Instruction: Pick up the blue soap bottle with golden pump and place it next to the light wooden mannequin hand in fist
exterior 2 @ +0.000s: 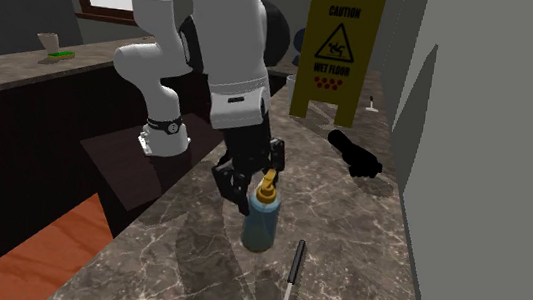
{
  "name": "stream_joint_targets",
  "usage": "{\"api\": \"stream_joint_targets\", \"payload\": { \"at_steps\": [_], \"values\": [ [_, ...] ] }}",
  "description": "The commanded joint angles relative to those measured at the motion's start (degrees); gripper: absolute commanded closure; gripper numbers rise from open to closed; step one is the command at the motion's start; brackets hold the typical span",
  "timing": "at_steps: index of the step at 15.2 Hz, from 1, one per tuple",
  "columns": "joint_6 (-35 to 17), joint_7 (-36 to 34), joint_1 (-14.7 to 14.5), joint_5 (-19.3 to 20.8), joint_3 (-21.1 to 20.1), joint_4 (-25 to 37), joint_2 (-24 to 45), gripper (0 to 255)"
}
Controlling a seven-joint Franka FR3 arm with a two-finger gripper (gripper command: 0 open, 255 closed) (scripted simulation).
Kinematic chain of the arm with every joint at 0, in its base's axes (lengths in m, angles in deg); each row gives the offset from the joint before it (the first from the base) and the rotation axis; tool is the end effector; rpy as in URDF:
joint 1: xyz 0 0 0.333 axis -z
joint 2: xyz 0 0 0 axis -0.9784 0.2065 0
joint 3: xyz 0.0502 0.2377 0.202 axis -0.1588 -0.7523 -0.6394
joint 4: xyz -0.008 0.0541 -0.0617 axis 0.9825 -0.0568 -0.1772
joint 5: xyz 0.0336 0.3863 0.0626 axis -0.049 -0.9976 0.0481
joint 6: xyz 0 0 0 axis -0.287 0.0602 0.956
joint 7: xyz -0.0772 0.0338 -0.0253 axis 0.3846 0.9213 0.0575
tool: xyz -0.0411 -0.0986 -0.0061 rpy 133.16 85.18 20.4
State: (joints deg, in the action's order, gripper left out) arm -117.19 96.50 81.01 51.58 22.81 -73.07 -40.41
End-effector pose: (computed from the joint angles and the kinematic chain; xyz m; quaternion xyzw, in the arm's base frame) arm 0.5884 -0.1253 0.3842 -0.9928 0.0004 -0.1159 0.0288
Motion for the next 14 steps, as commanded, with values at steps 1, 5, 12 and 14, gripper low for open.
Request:
{"api": "stream_joint_targets", "payload": {
  "at_steps": [1,5,12,14],
  "values": [
    [1.48,-0.47,-0.07,0.47,0.10,0.71,-0.80,255],
    [4.24,-1.20,-0.13,1.23,0.26,2.18,-2.16,255],
    [9.17,-2.32,-0.19,2.32,0.44,5.26,-4.11,255],
    [10.60,-2.61,-0.20,2.58,0.48,6.25,-4.57,255]
  ]
}}
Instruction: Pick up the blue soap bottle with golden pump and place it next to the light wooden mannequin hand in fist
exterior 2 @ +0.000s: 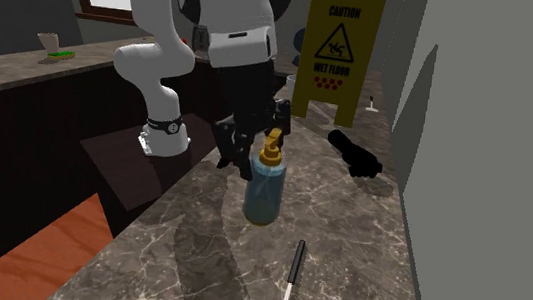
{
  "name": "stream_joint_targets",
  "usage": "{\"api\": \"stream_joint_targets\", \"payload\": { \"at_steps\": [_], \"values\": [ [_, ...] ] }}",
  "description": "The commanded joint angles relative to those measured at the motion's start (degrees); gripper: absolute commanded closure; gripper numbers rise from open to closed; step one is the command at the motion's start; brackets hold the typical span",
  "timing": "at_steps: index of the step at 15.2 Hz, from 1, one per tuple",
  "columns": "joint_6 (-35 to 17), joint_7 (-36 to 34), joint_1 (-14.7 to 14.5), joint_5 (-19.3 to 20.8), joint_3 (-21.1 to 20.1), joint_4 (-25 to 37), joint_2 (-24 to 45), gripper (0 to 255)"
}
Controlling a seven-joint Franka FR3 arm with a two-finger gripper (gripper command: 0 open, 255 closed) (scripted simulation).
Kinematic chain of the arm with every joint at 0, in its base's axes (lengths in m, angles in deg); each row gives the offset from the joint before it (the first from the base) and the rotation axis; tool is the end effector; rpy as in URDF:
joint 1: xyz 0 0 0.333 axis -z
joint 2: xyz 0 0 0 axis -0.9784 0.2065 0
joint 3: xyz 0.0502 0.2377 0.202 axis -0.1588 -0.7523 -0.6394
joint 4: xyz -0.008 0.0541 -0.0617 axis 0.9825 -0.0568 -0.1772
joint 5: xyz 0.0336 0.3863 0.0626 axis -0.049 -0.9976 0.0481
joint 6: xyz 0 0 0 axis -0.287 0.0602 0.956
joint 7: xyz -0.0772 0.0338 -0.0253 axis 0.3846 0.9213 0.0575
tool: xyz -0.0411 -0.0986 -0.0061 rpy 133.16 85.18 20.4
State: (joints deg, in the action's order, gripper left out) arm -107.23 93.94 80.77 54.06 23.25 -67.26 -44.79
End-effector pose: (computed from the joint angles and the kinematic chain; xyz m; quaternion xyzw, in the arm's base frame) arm 0.5886 -0.1244 0.4597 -0.9928 0.0004 -0.1159 0.0288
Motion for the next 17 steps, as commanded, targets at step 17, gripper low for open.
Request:
{"api": "stream_joint_targets", "payload": {
  "at_steps": [17],
  "values": [
    [13.17,-1.93,0.10,1.48,0.24,11.13,-2.16,255]
  ]
}}
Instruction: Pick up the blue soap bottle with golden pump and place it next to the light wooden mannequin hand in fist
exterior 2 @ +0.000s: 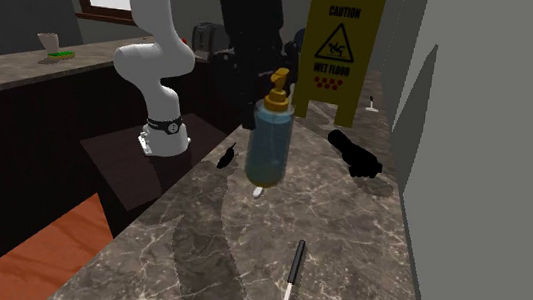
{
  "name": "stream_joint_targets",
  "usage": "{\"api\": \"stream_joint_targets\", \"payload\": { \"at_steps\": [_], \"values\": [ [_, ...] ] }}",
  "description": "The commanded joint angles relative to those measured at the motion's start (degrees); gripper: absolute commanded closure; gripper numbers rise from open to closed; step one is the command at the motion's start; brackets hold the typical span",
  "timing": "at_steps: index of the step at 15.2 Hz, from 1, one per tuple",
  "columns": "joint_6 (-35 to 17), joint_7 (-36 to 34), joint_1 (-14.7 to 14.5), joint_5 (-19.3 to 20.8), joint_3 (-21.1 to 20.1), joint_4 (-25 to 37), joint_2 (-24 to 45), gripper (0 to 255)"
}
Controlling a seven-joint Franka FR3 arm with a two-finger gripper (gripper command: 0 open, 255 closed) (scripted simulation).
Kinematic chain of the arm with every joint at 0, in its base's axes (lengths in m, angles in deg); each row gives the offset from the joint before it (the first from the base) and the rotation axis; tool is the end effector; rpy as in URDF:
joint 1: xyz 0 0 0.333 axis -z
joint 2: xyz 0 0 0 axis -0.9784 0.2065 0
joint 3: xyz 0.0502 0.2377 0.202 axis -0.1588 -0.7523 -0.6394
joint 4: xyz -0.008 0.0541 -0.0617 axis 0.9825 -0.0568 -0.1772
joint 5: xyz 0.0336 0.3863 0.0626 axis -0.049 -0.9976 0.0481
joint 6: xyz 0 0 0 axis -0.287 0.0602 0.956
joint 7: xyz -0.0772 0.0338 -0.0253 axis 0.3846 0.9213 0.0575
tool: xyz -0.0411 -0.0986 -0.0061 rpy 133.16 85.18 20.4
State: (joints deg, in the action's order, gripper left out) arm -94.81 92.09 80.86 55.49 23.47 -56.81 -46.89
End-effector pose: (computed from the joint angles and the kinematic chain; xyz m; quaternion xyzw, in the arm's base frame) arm 0.5888 -0.1249 0.5488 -0.9928 0.0003 -0.1159 0.0288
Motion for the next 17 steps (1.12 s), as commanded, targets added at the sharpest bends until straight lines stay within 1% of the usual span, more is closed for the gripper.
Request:
{"api": "stream_joint_targets", "payload": {
  "at_steps": [1,8,12,17],
  "values": [
    [1.52,-0.16,0.03,0.09,0.03,1.45,-0.07,255],
    [6.35,-0.64,0.12,0.24,0.10,6.57,0.21,255],
    [3.81,-6.08,-2.73,1.94,-2.38,1.69,-2.74,255],
    [1.24,-13.03,-6.03,3.71,-5.73,-2.67,-5.05,255]
  ]
}}
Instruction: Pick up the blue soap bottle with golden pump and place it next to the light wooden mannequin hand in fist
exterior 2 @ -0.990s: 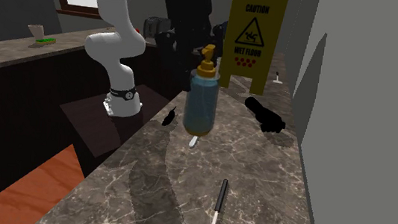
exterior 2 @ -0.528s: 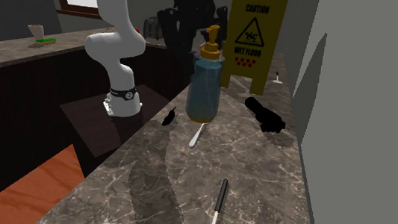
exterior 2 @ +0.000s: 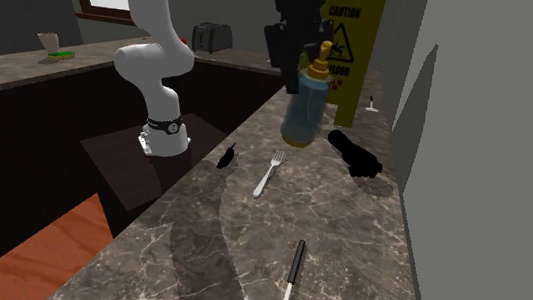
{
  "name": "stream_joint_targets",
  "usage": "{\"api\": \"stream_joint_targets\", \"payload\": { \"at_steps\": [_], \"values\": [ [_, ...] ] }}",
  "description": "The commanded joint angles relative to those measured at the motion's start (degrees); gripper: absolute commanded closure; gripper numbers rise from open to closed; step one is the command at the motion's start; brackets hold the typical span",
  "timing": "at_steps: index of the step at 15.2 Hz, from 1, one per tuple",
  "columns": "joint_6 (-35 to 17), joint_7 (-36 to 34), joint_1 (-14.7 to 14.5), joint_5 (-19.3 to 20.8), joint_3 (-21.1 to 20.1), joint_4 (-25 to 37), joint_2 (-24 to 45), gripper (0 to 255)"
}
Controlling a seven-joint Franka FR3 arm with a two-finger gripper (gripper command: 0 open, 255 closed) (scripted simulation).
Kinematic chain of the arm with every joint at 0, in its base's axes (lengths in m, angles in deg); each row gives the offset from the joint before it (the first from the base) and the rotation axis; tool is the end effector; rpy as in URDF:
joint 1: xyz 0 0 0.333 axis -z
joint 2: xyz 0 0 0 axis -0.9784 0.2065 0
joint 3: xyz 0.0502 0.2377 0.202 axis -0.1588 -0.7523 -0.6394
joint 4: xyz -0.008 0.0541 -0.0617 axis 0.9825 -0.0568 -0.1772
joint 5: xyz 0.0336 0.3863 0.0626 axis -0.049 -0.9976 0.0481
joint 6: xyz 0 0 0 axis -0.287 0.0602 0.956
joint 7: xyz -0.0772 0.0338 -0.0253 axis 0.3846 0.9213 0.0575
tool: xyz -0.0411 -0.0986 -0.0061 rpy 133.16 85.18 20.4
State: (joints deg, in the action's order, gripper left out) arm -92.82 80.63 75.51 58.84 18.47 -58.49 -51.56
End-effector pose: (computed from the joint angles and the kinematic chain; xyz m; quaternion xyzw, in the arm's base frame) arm 0.5774 -0.0220 0.5776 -0.9929 -0.0005 -0.1154 0.0288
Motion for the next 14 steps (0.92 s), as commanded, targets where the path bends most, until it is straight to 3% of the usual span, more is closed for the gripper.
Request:
{"api": "stream_joint_targets", "payload": {
  "at_steps": [1,14],
  "values": [
    [-1.20,-2.97,-1.32,0.68,-1.42,-1.64,-0.67,255],
    [-5.19,-21.59,-9.46,4.98,-10.49,-3.78,0.80,255]
  ]
}}
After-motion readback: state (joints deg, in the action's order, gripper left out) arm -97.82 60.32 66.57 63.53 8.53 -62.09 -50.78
